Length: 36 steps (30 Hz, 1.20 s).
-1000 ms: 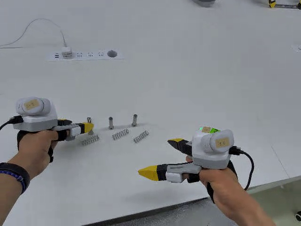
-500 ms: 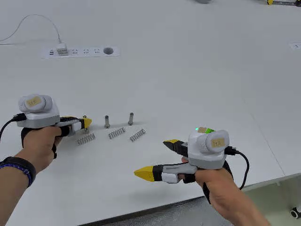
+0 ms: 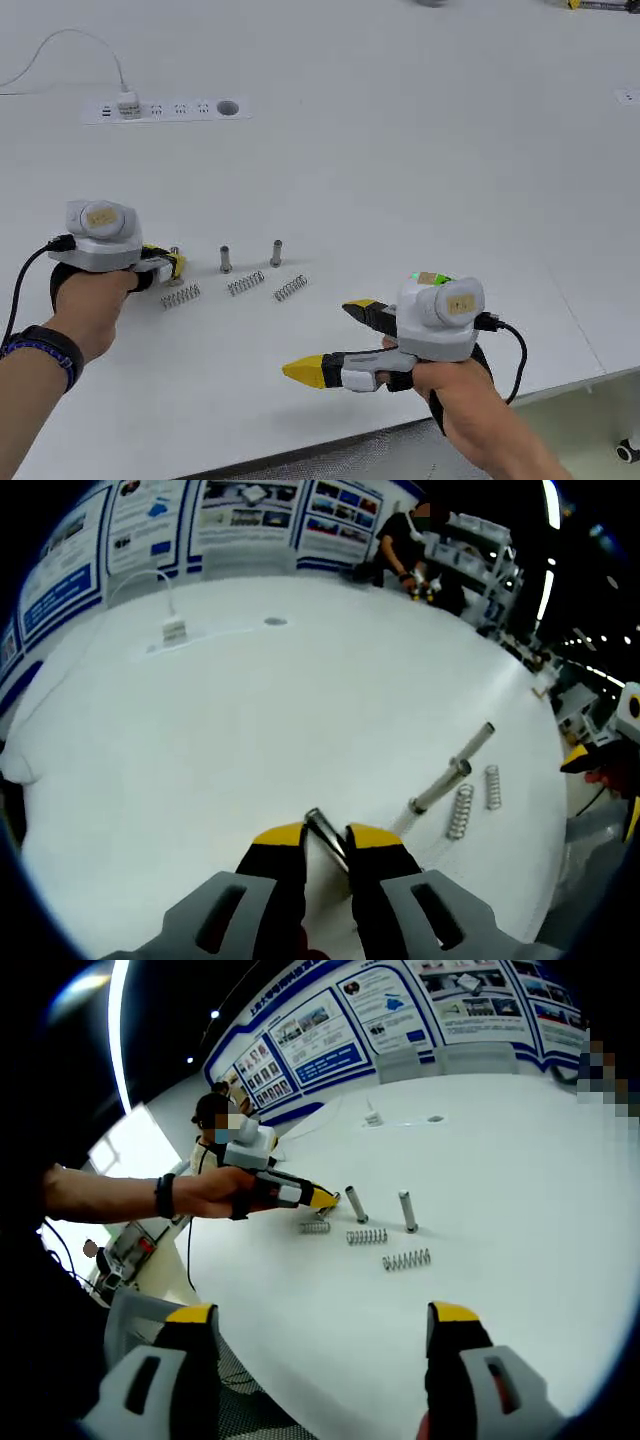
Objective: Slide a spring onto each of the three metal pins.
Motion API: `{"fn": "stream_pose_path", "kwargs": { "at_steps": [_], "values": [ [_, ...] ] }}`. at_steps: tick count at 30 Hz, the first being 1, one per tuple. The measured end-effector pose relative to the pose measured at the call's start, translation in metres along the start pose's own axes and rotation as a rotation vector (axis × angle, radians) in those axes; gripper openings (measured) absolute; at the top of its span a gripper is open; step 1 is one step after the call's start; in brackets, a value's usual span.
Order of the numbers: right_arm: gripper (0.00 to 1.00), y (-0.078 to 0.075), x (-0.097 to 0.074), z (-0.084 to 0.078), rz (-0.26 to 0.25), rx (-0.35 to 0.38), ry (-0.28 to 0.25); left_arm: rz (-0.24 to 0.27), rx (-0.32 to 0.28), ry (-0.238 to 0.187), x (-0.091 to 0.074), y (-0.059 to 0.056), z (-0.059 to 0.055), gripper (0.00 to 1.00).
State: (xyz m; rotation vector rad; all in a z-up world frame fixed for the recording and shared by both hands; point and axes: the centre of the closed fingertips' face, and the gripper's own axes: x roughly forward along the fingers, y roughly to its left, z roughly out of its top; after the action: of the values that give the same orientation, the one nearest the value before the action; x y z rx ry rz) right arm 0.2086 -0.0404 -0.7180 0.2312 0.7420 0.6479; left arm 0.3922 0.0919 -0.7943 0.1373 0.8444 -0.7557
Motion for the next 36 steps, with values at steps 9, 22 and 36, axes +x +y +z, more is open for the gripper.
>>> {"fn": "stream_pose_path", "kwargs": {
  "at_steps": [9,22,36],
  "values": [
    [0.85,0.0,-0.001,0.002,0.0,0.002,-0.006,0.024,0.031,0.015,-0.005,0.014,-0.001,0.14],
    [0.85,0.0,0.001,0.007,-0.014,-0.014,-0.006,0.047,0.174,0.052,0.0,0.014,0.001,0.12],
    [0.89,-0.008,0.0,0.008,-0.044,-0.046,0.008,0.055,0.3,0.091,0.005,0.01,0.004,0.09]
  ]
}}
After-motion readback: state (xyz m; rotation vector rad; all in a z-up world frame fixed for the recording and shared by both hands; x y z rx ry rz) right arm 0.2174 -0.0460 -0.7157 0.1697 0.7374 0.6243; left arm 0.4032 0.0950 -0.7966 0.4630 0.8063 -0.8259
